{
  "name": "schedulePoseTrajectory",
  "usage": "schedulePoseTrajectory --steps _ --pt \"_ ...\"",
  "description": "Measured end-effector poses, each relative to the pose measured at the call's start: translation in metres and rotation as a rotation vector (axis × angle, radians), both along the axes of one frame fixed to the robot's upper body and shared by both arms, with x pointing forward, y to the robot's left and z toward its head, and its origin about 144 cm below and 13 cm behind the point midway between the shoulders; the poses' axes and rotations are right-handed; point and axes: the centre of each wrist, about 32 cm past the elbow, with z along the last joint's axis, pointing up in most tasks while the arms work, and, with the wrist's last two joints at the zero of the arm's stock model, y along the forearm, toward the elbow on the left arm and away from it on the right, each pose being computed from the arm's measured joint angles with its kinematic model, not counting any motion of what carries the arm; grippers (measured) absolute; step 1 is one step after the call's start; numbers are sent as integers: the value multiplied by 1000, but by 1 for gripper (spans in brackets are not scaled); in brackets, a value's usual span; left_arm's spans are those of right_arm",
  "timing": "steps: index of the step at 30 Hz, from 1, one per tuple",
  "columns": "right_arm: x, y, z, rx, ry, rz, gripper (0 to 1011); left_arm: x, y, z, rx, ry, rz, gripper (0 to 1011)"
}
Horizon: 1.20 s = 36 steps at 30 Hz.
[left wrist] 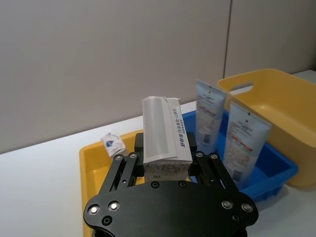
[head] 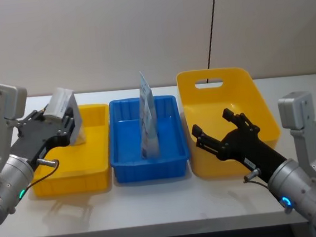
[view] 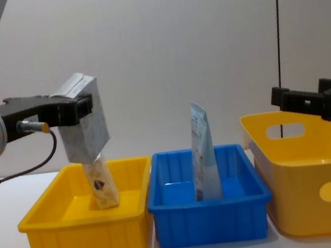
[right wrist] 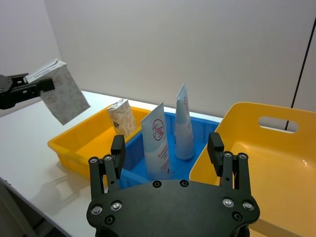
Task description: Bimanual collaborative sorting of washing and personal care products
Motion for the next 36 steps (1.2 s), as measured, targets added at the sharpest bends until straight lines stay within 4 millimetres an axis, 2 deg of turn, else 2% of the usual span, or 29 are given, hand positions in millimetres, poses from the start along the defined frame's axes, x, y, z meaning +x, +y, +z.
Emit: schedulePoseTrajectory --steps 22,36 --pt "-5 -24 2 -12 2 61 1002 9 17 14 9 -23 -332 414" --pt "-4 -34 4 -8 4 102 1002 21 19 17 12 -38 -555 414"
